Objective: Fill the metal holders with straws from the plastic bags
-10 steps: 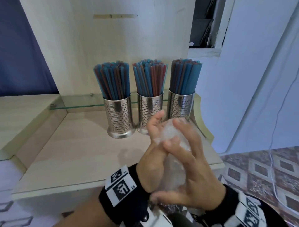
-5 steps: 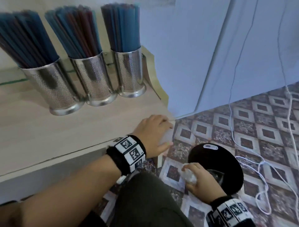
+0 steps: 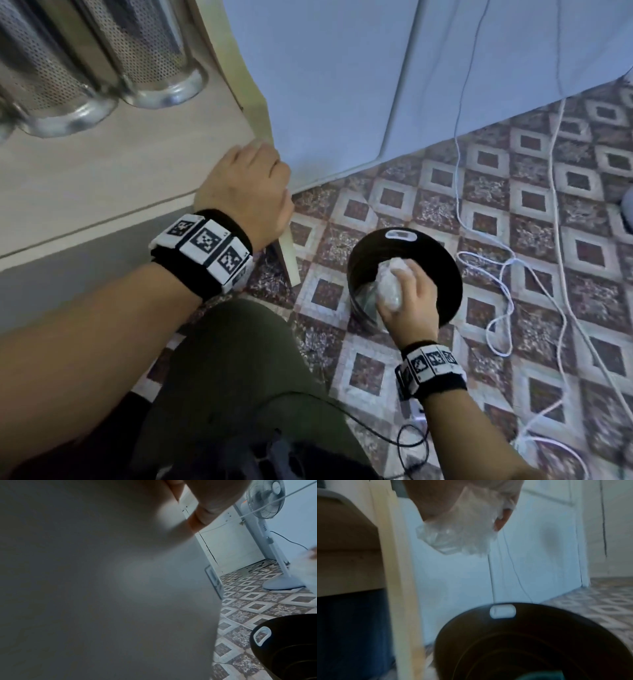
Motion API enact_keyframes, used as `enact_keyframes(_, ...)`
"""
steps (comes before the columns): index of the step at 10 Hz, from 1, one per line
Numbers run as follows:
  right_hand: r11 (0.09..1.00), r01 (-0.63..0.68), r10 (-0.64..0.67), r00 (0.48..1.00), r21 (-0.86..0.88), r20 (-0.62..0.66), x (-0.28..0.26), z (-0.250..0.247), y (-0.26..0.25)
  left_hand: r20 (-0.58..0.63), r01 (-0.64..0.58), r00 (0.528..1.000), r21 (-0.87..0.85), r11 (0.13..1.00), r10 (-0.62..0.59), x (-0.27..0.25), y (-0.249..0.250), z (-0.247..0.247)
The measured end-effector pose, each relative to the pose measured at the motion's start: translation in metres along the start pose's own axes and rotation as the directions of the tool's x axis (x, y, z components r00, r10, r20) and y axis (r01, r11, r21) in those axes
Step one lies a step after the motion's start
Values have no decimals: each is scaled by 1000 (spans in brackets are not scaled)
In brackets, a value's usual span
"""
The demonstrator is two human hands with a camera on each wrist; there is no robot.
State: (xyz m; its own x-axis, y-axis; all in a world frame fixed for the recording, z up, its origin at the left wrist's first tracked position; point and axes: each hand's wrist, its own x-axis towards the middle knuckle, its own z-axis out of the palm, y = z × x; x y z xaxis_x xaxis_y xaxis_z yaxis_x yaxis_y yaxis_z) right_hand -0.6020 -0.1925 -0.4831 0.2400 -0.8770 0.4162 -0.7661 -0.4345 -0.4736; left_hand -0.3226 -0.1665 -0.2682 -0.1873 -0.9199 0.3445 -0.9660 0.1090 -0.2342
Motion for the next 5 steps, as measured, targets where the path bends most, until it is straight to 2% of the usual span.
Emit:
enact_keyframes(1,998,66,-67,938,-13,-340,35,1,10,-33,19,999,7,1000,-19,-1,1,3)
enact_keyframes(2,997,-4,-28,925,-83,-379,58,14,24,-115,20,993,31,999,-16,-2,2,7)
enact_keyframes(3,880,-261,441,760,-397,477,49,58,60,-144,18,989,59,998,-10,-1,4,9)
enact_keyframes(4,870,-222,493,406,-441,769,37,90,97,-106,38,994,39,999,-34,-3,4,6)
enact_keyframes(5,922,-315,362,497,-225,789,61,68,51,-112,58,992,61,996,-51,2,5,7)
